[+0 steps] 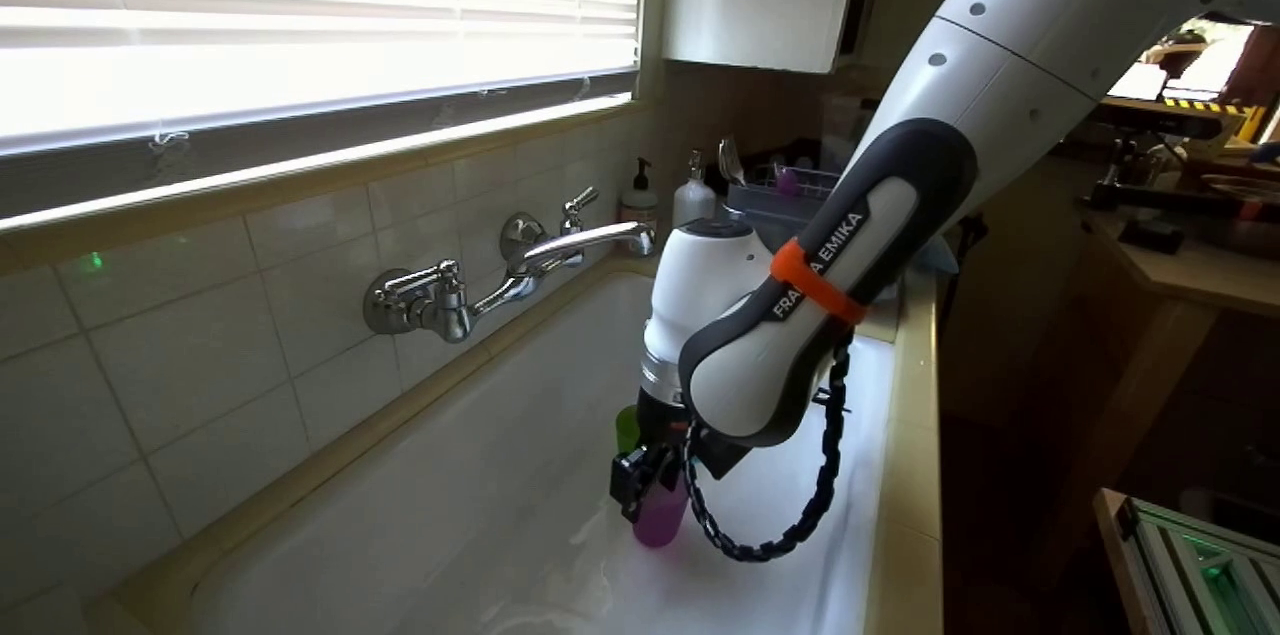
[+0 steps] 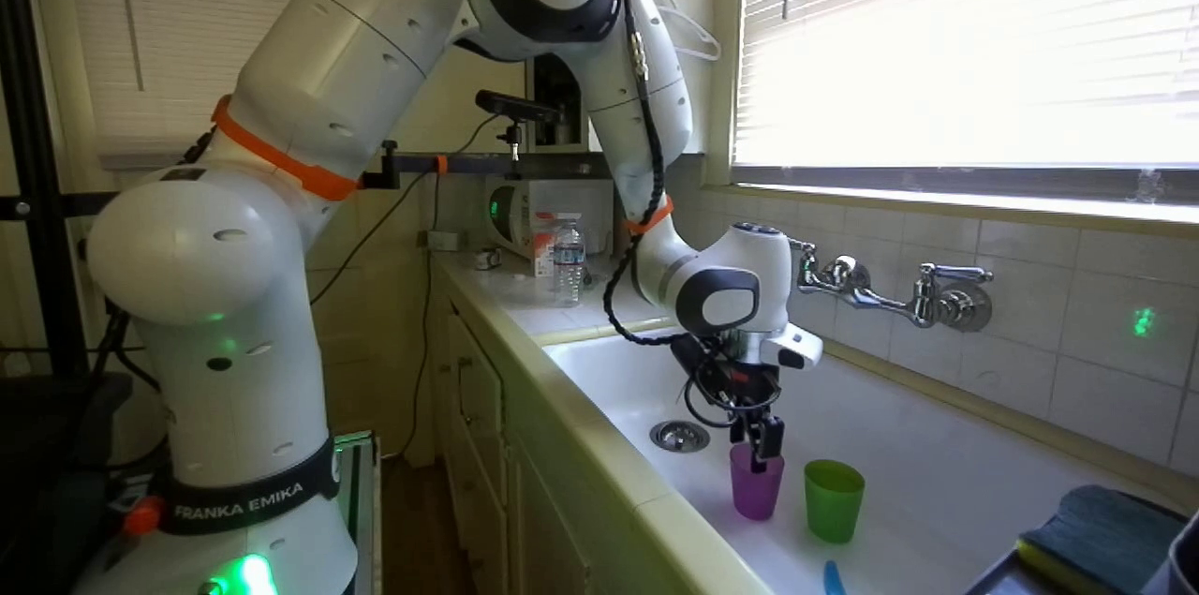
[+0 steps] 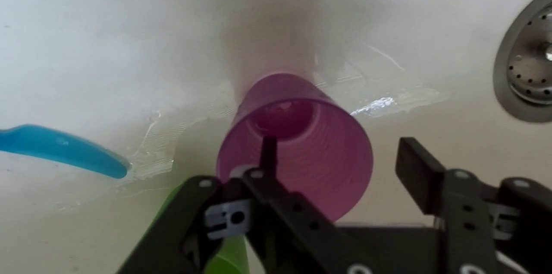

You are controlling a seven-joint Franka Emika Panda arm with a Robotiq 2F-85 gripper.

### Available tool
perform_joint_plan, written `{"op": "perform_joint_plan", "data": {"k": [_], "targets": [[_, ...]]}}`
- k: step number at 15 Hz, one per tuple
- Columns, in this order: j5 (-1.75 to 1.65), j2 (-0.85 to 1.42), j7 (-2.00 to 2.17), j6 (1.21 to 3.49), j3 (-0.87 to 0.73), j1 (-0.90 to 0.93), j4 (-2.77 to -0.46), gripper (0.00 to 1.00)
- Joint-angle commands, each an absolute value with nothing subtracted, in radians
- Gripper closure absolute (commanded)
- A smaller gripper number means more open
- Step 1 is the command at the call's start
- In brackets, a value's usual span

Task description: Move the purple cup to the left, then pour the water from the green cup into the purple cup

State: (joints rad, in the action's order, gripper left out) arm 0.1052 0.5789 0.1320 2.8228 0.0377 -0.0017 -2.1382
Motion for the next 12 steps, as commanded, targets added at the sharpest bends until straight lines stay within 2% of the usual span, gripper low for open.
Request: {"op": "perform_joint_plan", "data": {"k": [1, 7, 12], "targets": [[0.114, 0.574, 0.121, 2.806, 0.041, 0.005, -2.137, 0.00], [0.189, 0.494, 0.096, 2.798, 0.127, -0.038, -2.181, 0.00], [0.188, 0.397, 0.119, 2.795, 0.084, -0.019, -2.235, 0.00]]}}
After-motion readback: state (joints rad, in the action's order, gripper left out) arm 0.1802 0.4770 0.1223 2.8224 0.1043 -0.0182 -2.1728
